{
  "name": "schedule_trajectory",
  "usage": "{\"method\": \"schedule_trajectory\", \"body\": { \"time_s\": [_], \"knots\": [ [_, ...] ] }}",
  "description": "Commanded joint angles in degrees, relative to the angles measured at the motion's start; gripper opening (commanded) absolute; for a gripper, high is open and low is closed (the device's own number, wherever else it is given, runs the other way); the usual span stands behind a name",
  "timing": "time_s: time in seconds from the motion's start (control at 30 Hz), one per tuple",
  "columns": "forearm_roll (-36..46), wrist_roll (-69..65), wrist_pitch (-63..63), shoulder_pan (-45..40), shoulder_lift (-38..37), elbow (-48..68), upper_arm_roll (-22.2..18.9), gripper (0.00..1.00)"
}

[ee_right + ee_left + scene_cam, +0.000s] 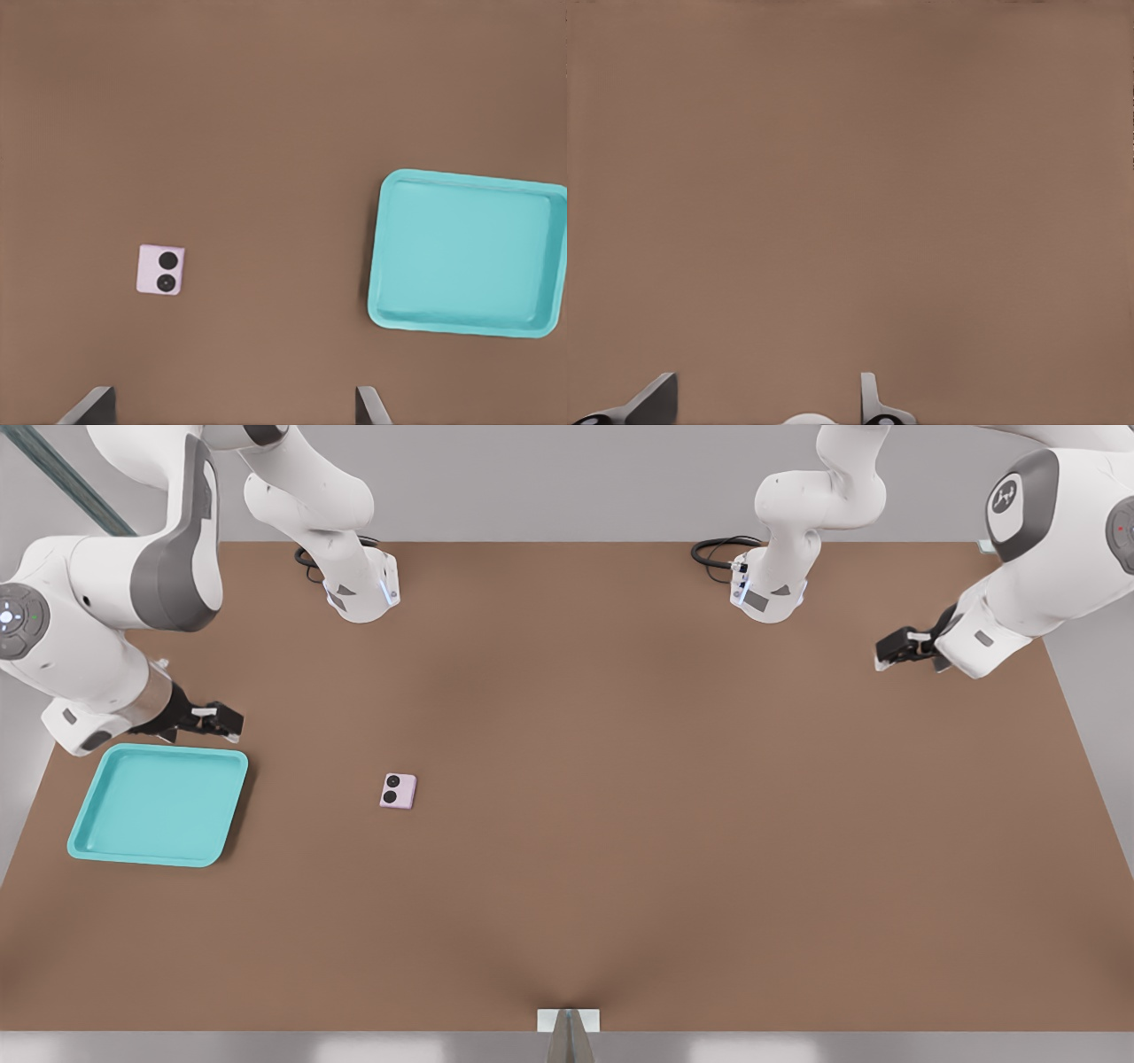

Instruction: Keep left arm still and place phone on the tray with right arm

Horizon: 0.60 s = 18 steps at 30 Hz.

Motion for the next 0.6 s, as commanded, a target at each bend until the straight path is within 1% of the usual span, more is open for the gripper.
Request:
{"method": "schedule_trajectory", "body": {
  "time_s": [0.0, 0.03, 0.07, 0.1, 0.13, 0.2, 0.3, 0.33, 0.4, 0.43, 0.5, 0.57],
  "knots": [
    [0.2, 0.8, 5.3, 0.1, 0.0, 0.0, 0.0, 1.00],
    [0.6, 1.4, 5.4, 0.2, 0.3, 0.0, 0.0, 1.00],
    [1.9, 2.8, 5.2, 0.3, 1.9, 0.3, 0.3, 1.00],
    [1.6, 4.0, 5.9, 1.1, 3.5, 0.4, 0.7, 1.00],
    [1.6, 4.4, 10.0, 2.4, 6.6, 0.1, 1.7, 1.00],
    [1.3, 9.7, 16.1, 6.5, 12.1, -0.7, 1.7, 1.00],
    [-0.6, 19.2, 28.9, 9.2, 12.6, -12.1, 1.7, 1.00],
    [-0.6, 23.3, 31.8, 9.3, 12.6, -15.2, 2.1, 1.00],
    [-0.5, 29.5, 33.7, 9.3, 12.4, -19.8, 2.6, 1.00],
    [-0.5, 33.3, 37.6, 9.2, 11.7, -24.2, 3.5, 1.00],
    [-0.5, 40.9, 40.6, 9.9, 14.2, -25.1, 4.1, 1.00],
    [-0.5, 44.6, 41.3, 10.1, 16.0, -25.3, 4.9, 1.00]
  ]
}}
